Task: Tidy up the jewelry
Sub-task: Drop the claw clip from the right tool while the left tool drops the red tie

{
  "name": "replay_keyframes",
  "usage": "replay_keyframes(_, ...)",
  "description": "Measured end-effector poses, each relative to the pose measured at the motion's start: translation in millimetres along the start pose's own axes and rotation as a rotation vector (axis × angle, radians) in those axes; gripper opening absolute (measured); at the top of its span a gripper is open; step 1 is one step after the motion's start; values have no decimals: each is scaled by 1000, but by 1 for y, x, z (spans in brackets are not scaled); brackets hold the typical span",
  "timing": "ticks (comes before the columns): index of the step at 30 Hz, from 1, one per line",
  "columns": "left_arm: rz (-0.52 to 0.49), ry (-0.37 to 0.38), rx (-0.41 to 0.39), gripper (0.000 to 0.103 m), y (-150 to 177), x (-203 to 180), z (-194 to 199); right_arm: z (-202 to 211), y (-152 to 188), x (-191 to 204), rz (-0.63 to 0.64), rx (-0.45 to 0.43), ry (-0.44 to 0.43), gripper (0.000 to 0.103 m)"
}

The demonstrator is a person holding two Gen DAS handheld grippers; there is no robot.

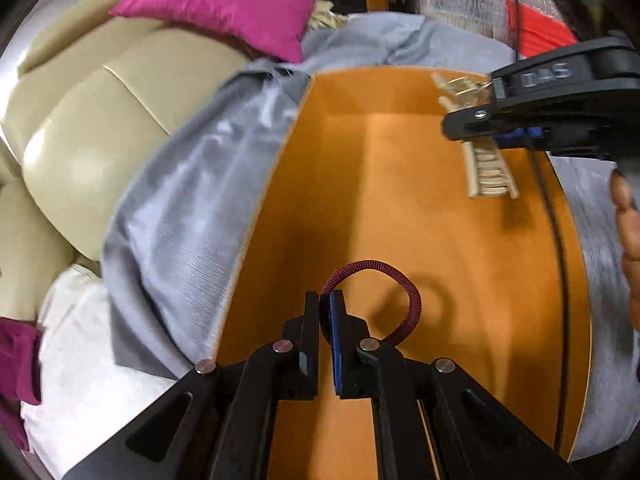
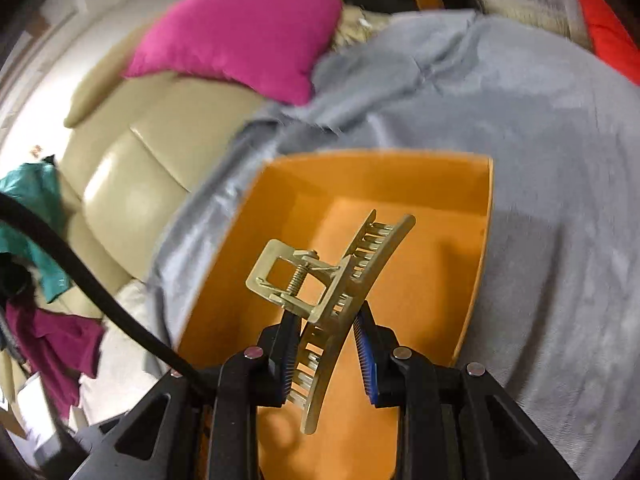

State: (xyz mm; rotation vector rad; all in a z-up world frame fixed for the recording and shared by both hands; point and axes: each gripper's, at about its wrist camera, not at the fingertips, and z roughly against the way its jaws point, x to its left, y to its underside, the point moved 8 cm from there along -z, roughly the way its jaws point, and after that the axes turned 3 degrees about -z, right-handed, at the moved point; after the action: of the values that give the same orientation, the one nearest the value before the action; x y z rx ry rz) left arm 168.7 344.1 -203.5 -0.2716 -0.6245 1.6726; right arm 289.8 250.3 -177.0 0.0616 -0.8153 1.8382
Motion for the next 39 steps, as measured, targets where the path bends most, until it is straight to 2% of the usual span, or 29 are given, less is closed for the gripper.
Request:
replay_keyframes(2,-4,2,15,5,3,-3,-5,-3,-1,-4,14,6,59,29)
replay_keyframes(8,22,26,79,6,17,-2,-20,-1,-3,-13,15,51,130,31)
replay_keyframes(16,-25,1,57,6,18,-3,-16,12,3,-31,20,66,174,28)
replay_keyframes(19,-82,-35,32,6,16,-4,-13,18,11,-39,33,96,245,27)
replay_keyframes(21,-113,-50,38,6,17,-4,-16,25,17,-44,15,111,261,27)
replay_keyframes(27,-208,-88,30,3,16,-10,-18,31,18,-45,-6,117,250,27)
replay_keyframes(30,-208,-81,40,3,16,-8,-19,31,15,-36,4,86,211,37)
replay_keyframes(32,-177,-34,49,5,13,-7,-16,36,15,-31,-8,64,159,45)
replay_keyframes(34,-156,-27,37,5,8,-5,-10,52,15,-30,-19,9,112,50)
replay_keyframes(35,-152,-30,26,9,6,-4,-5,58,14,-29,-22,-9,100,56)
replay_keyframes(36,-146,-35,2,14,1,-4,4,68,14,-31,-29,-36,85,58)
replay_keyframes(38,-139,-47,-40,42,-6,-5,19,99,16,-42,-48,-102,49,58)
replay_keyframes(39,-139,-55,-74,46,-11,-6,30,114,18,-51,-59,-127,44,58)
